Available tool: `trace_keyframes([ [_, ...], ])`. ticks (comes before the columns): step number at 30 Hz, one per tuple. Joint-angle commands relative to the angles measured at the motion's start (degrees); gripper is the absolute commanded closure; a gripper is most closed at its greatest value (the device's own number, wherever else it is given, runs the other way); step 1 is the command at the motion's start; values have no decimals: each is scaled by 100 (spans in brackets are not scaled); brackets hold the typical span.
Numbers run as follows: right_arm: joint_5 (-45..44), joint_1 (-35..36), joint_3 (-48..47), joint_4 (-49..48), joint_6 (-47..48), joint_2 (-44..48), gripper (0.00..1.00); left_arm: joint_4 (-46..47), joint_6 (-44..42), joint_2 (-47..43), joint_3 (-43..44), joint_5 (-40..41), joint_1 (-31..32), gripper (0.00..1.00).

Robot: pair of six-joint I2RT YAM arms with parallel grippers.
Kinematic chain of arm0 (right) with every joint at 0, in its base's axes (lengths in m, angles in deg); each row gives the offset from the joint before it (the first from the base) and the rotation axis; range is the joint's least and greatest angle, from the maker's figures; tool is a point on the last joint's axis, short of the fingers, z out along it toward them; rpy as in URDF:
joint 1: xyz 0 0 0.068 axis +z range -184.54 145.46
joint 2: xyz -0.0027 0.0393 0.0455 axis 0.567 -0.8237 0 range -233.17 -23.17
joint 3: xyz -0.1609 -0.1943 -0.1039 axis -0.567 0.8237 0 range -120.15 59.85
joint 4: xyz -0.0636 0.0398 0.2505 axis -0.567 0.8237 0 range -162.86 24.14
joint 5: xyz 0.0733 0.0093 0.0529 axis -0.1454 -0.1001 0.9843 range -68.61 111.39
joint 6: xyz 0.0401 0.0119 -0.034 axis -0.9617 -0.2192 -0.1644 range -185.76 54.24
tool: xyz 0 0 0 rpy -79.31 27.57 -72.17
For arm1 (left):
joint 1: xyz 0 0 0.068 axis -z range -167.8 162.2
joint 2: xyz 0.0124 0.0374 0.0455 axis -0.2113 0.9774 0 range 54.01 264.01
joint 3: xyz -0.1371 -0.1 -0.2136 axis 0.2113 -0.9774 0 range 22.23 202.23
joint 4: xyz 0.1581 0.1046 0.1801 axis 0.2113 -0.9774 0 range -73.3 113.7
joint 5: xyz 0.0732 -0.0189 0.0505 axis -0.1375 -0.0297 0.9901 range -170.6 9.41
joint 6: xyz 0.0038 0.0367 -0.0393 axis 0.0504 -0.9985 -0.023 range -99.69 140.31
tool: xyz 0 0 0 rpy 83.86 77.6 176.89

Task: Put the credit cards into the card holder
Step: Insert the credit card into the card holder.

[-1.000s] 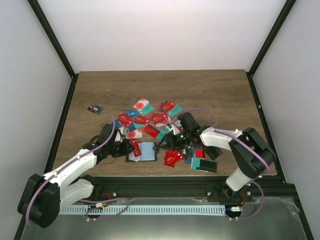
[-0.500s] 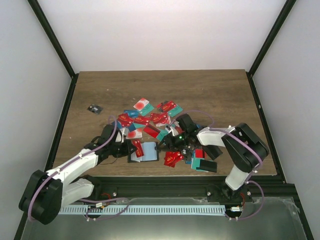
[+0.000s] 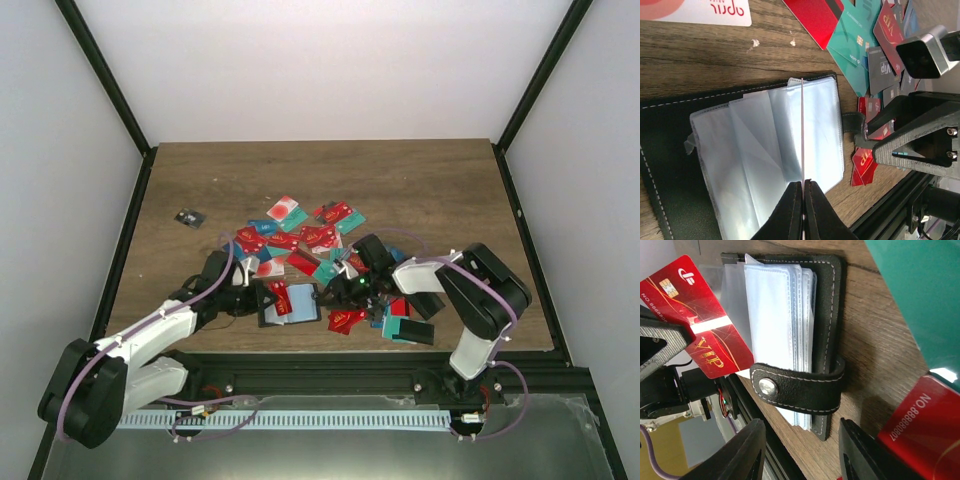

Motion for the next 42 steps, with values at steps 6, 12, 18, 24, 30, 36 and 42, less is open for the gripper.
trace_keyframes([
  [6,113,35,83,-236,-80,-84,59,180,90,-120,-93,-152,-23,96],
  [12,127,36,140,-296,-108,-96,59,217,259,-163,-222,-99,-19,96],
  [18,158,34,151,-308,-90,-110,59,294,343,-159,-408,-6,-18,96],
  [24,179,36,176,-309,-64,-109,59,764,530,-92,-596,-199,-18,96],
  [30,214,38,198,-304,-46,-141,61,1243,800,36,-708,-381,-14,96],
  [36,219,40,207,-305,-30,-146,61,1374,876,79,-741,-479,-9,96],
  [42,232,45,247,-325,-45,-128,61,1732,1089,90,-913,-588,-8,96],
])
